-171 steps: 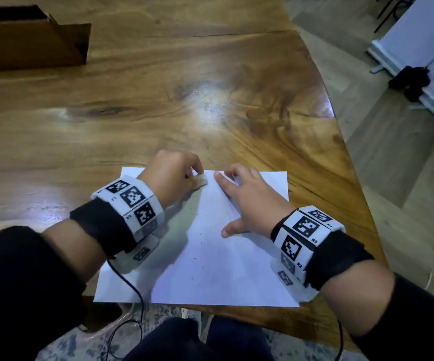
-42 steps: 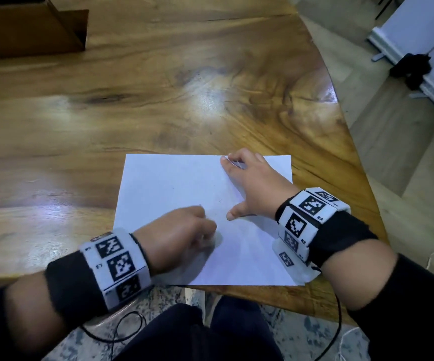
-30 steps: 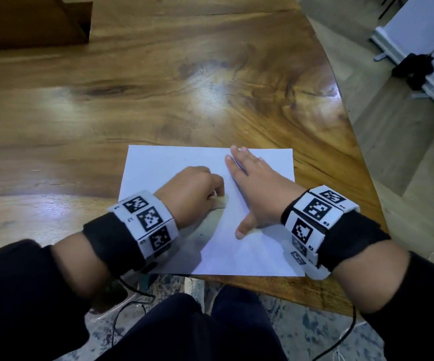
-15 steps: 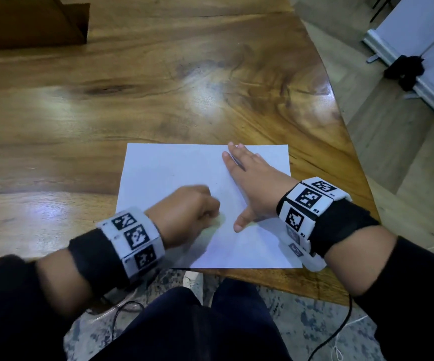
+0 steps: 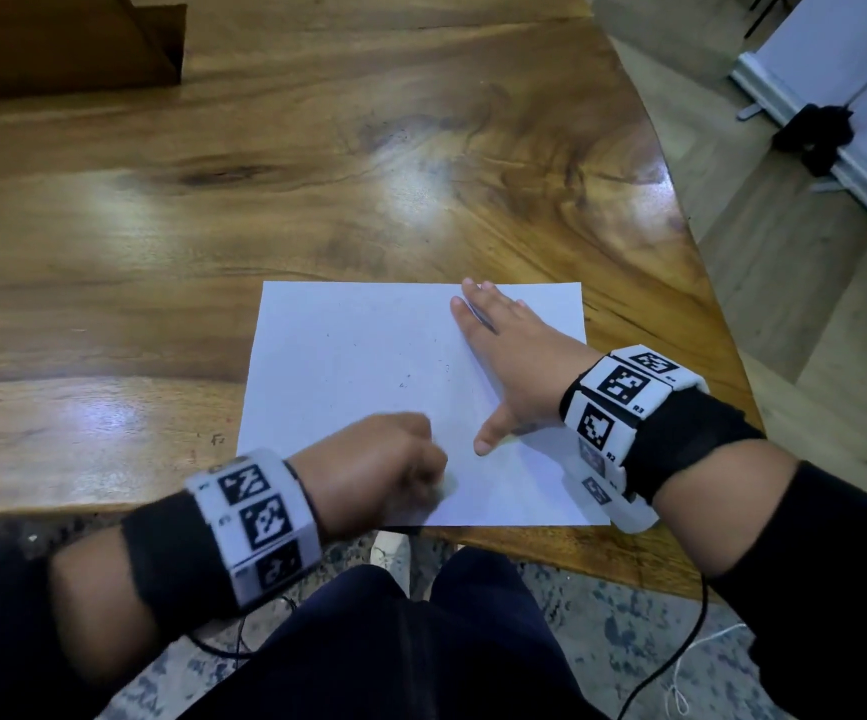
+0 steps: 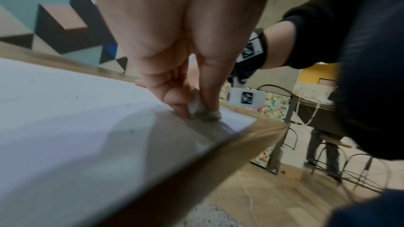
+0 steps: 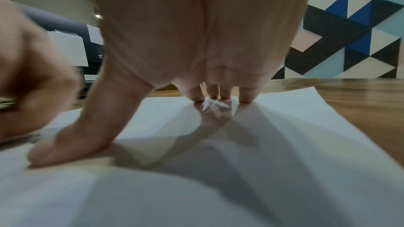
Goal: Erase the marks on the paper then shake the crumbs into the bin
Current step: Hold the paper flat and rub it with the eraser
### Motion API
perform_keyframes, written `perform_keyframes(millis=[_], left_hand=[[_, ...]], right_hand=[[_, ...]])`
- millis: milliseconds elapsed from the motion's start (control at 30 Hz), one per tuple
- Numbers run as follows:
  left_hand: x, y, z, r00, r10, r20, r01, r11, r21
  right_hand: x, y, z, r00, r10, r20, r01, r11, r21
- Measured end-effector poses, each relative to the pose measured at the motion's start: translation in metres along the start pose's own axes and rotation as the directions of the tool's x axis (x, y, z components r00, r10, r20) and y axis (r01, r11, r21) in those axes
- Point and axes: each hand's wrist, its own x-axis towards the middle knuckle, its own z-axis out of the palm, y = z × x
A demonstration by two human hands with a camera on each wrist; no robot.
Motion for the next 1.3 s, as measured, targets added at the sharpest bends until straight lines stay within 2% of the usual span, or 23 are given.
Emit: perform_keyframes(millis=[67, 200, 233, 333, 400, 433, 500, 600, 800, 867, 1100, 1167, 1233, 1300], left_hand=[[-0.003, 0.001, 0.001, 0.999, -0.010, 0.050, 0.010, 1.000, 0.003], [0.027, -0.005, -0.014, 0.993, -0.052, -0.110, 0.055, 0.998, 0.024], [0.030, -0.006, -0.017, 0.992, -0.071, -0.108, 0.074, 0.997, 0.025], [0.021, -0.009, -0.017, 0.998, -0.063, 0.009, 0.062, 0.997, 0.043], [0.010, -0.011, -0.017, 0.996, -0.077, 0.043, 0.077, 0.997, -0.011], [0.006, -0.013, -0.018, 0.996, -0.093, 0.016, 0.094, 0.995, -0.042], [0.003, -0.019, -0.022, 0.982, -0.141, -0.126, 0.136, 0.989, -0.054], [0.000, -0.026, -0.029, 0.929, -0.197, -0.313, 0.189, 0.980, -0.058], [-0.004, -0.035, -0.034, 0.892, -0.253, -0.373, 0.236, 0.967, -0.093], [-0.003, -0.035, -0.036, 0.892, -0.267, -0.363, 0.256, 0.963, -0.079], [0.032, -0.017, -0.034, 0.939, -0.231, -0.254, 0.234, 0.972, -0.020], [0.028, -0.018, -0.030, 0.957, -0.186, -0.222, 0.191, 0.982, 0.001], [0.012, -0.017, -0.023, 0.990, -0.085, -0.113, 0.090, 0.995, 0.040], [-0.002, -0.014, -0.018, 0.999, -0.042, 0.014, 0.041, 0.998, 0.057]], right_hand=[[0.000, 0.000, 0.001, 1.000, 0.002, -0.003, -0.002, 1.000, 0.004], [0.001, 0.000, 0.002, 1.000, 0.004, -0.008, -0.004, 1.000, 0.014], [0.001, 0.000, 0.002, 1.000, 0.004, -0.007, -0.004, 1.000, 0.018], [-0.001, 0.000, 0.001, 1.000, 0.003, -0.002, -0.003, 1.000, 0.031], [-0.002, 0.000, 0.002, 1.000, 0.007, -0.007, -0.006, 0.999, 0.040], [-0.003, 0.000, 0.003, 1.000, 0.010, -0.009, -0.010, 0.999, 0.046], [-0.005, 0.000, 0.004, 1.000, 0.024, -0.010, -0.023, 0.998, 0.057], [-0.006, -0.002, 0.004, 0.999, 0.049, -0.004, -0.049, 0.997, 0.067], [0.000, -0.011, 0.005, 0.995, 0.103, -0.003, -0.102, 0.990, 0.097], [0.000, -0.011, 0.005, 0.995, 0.103, -0.007, -0.102, 0.991, 0.083], [0.003, -0.012, 0.005, 0.994, 0.110, 0.011, -0.111, 0.993, 0.034], [0.003, -0.012, 0.005, 0.994, 0.111, 0.019, -0.112, 0.993, 0.041], [0.002, -0.011, 0.005, 0.994, 0.111, 0.017, -0.111, 0.993, 0.046], [0.002, -0.011, 0.005, 0.994, 0.112, 0.018, -0.113, 0.992, 0.053]])
